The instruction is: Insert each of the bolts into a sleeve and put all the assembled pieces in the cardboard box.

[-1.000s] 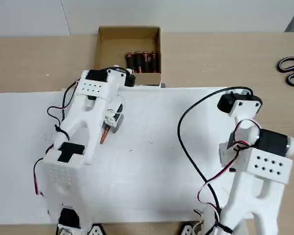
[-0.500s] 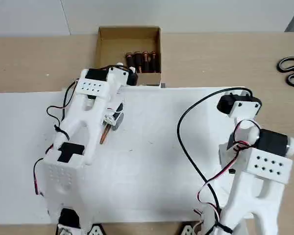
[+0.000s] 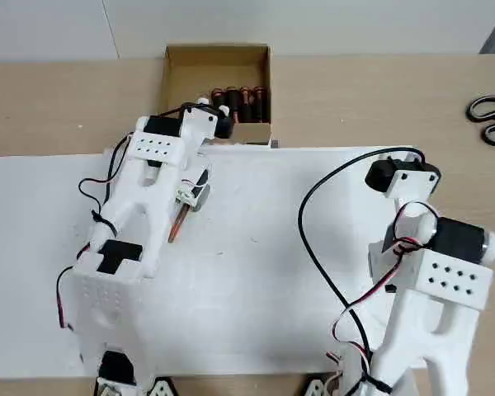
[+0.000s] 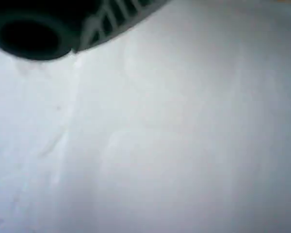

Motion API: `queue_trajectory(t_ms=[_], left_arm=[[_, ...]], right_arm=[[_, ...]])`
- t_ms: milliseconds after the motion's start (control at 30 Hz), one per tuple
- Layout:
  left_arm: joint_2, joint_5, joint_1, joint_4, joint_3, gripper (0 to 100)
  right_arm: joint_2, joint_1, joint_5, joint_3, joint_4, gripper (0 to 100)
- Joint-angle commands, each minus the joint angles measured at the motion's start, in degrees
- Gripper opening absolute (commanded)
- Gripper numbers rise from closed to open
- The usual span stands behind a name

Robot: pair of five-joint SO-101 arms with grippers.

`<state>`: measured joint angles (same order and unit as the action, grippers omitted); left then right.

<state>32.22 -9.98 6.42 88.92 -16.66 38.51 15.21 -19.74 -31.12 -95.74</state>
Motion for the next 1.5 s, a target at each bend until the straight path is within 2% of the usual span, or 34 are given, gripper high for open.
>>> queue_trajectory(t_ms=[0, 167, 400, 500, 733, 900, 1000, 1100, 1333, 1467], left_arm=[[0.35, -0.26, 0.00, -0.97, -1.89, 8], [1.05, -0.26, 0.00, -1.05, -1.98, 1], [0.70, 0.00, 0.00, -0.97, -2.24, 1], [-0.62, 0.26, 0.00, 1.58, -5.41, 1], [-11.52, 0.70, 0.00, 7.03, -11.47, 1], [-17.14, 1.05, 0.00, 10.64, -11.38, 1], [-19.16, 7.82, -0.09, 11.52, -9.71, 1], [-25.14, 12.04, -0.18, 11.60, -7.43, 1], [-45.54, 12.13, 0.00, 11.08, -5.14, 1], [-55.03, 12.22, -0.44, 11.08, -1.01, 1]], right_arm=[[1.36, 0.31, -0.53, 0.44, -0.57, 0.5], [1.36, 0.31, -0.53, 0.44, -0.66, 0.5], [1.45, 0.31, -0.53, 0.70, -0.66, 0.5], [2.24, 0.22, -0.18, 1.41, -0.75, 0.4], [15.25, 0.22, -0.53, 3.60, -2.59, 0.6], [22.73, 0.22, -0.62, 2.55, -2.59, 0.6], [25.45, 0.22, -0.62, 2.55, -2.51, 0.6], [27.12, 0.22, -0.62, 2.55, -2.51, 0.5], [30.55, 0.04, 0.35, 2.37, -2.24, 0.4], [33.89, -4.35, 2.02, 2.29, -2.07, 0.3]])
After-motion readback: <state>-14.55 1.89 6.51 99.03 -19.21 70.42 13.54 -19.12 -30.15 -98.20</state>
